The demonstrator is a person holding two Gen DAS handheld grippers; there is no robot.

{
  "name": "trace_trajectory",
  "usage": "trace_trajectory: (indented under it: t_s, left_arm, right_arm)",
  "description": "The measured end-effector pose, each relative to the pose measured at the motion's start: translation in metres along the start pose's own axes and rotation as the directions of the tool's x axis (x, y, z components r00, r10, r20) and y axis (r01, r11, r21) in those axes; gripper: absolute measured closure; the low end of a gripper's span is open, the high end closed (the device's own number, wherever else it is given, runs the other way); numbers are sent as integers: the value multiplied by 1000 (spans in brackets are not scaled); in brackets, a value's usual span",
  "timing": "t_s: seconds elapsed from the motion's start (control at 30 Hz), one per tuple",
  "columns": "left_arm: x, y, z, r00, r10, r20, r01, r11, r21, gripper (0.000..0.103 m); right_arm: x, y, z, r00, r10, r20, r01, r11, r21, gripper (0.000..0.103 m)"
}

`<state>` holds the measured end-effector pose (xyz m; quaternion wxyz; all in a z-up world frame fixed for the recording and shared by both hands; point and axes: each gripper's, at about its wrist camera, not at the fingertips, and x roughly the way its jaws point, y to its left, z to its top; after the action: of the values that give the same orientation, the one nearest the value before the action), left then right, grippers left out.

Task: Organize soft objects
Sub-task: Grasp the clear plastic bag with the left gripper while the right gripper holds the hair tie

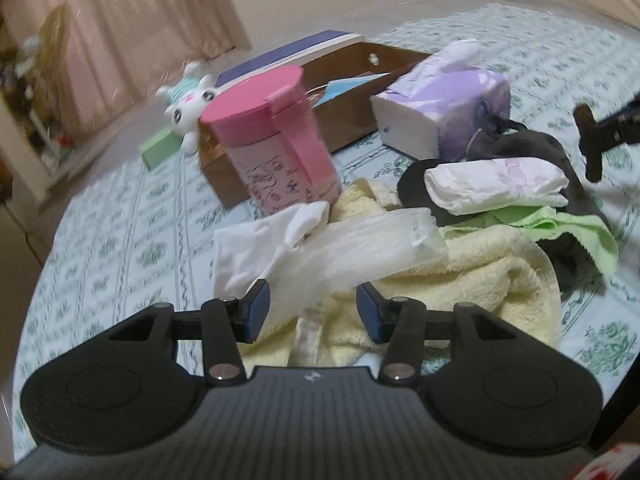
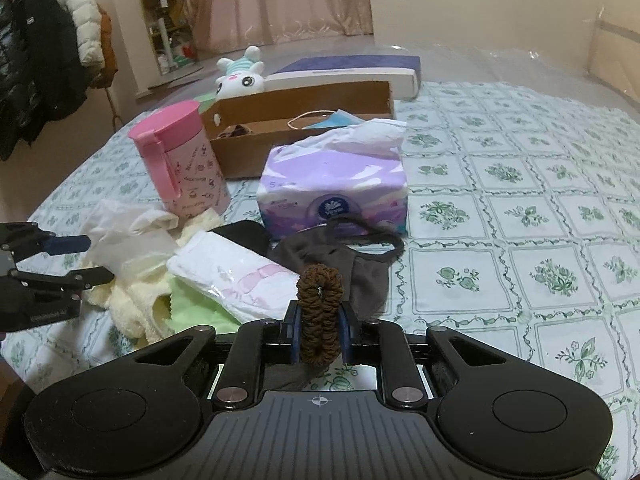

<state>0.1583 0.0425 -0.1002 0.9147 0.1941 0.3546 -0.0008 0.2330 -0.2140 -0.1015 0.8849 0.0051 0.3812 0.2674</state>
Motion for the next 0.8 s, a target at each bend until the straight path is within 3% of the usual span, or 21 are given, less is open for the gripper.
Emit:
trace_trajectory:
  t_s: [0.1,0.17,0.27,0.5,0.8]
  left_arm:
    - [3,-5,1,1000,0,22,-1,999,44,71]
    - [4,-6,0,1000,-5,26,4,998,56,89]
    - [0,-5,0,999,5,48,-8,998,66,99]
    - [-30,8,5,995,13,101,-15,1000,24,100]
    - [-86,36,11,984,9,178,14,992,-124,100]
  right_arm:
    - [0,0,-1,1000,-1,-3,1,1000,3,84]
    - [0,0,-1,1000,1,-3,-1,1000,3,84]
    - [-1,0,-1,1000,1,-2,-1,1000,4,84]
    - [-9,0,1,1000,-2,23,2,1000,6,84]
    - [-26,5,4,998,0,65,0,1000,-4,84]
